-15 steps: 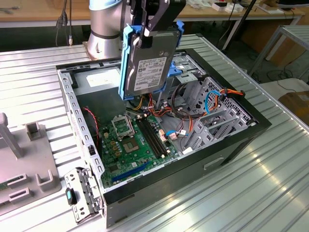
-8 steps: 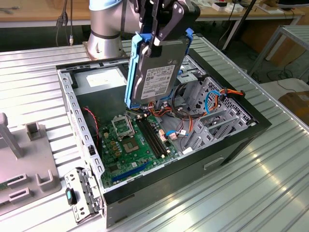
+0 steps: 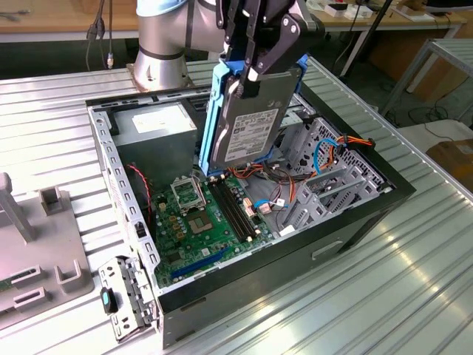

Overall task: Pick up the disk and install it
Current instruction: 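Pick up the disk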

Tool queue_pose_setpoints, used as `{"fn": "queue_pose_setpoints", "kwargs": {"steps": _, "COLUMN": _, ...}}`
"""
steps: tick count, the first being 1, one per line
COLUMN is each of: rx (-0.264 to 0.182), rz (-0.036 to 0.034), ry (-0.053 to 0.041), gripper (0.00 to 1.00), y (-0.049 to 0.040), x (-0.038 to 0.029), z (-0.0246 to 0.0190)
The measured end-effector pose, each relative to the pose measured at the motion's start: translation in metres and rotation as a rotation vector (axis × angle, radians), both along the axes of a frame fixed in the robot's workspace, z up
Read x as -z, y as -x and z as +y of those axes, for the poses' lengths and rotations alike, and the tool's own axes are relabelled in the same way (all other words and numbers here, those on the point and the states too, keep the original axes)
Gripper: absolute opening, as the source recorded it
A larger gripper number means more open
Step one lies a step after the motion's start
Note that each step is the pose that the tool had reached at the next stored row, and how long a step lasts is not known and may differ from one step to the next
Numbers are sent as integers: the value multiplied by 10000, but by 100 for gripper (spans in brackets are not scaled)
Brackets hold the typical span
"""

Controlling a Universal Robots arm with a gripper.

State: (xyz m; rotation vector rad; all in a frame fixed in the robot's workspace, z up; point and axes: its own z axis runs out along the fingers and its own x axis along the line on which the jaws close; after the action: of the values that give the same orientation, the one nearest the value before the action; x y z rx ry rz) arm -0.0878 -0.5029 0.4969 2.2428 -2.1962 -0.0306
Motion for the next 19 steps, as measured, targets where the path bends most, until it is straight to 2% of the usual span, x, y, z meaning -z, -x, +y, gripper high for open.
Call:
{"fn": "queue_pose_setpoints", "kwargs": {"steps": 1, "rx": 0, "rz": -1, "ry": 0, "gripper": 36, "y": -26, "x": 1, "z": 0}}
{"fn": "queue_pose_setpoints", "kwargs": {"steps": 4, "rx": 0, "rz": 0, "ry": 0, "gripper": 36, "y": -286, "x": 2, "z": -1}}
{"fn": "queue_pose_setpoints", "kwargs": {"steps": 6, "rx": 0, "rz": 6, "ry": 0, "gripper": 36, "y": -513, "x": 3, "z": -1}}
{"fn": "queue_pose_setpoints", "kwargs": {"steps": 7, "rx": -1, "rz": 9, "ry": 1, "gripper": 36, "y": -571, "x": 2, "z": -1}}
{"fn": "queue_pose_setpoints", "kwargs": {"steps": 9, "rx": 0, "rz": 9, "ry": 0, "gripper": 36, "y": -607, "x": 3, "z": -1}}
{"fn": "queue_pose_setpoints", "kwargs": {"steps": 16, "rx": -2, "rz": 9, "ry": 0, "gripper": 36, "y": -617, "x": 3, "z": -1}}
{"fn": "queue_pose_setpoints", "kwargs": {"steps": 19, "rx": 0, "rz": 9, "ry": 0, "gripper": 36, "y": -668, "x": 3, "z": -1}}
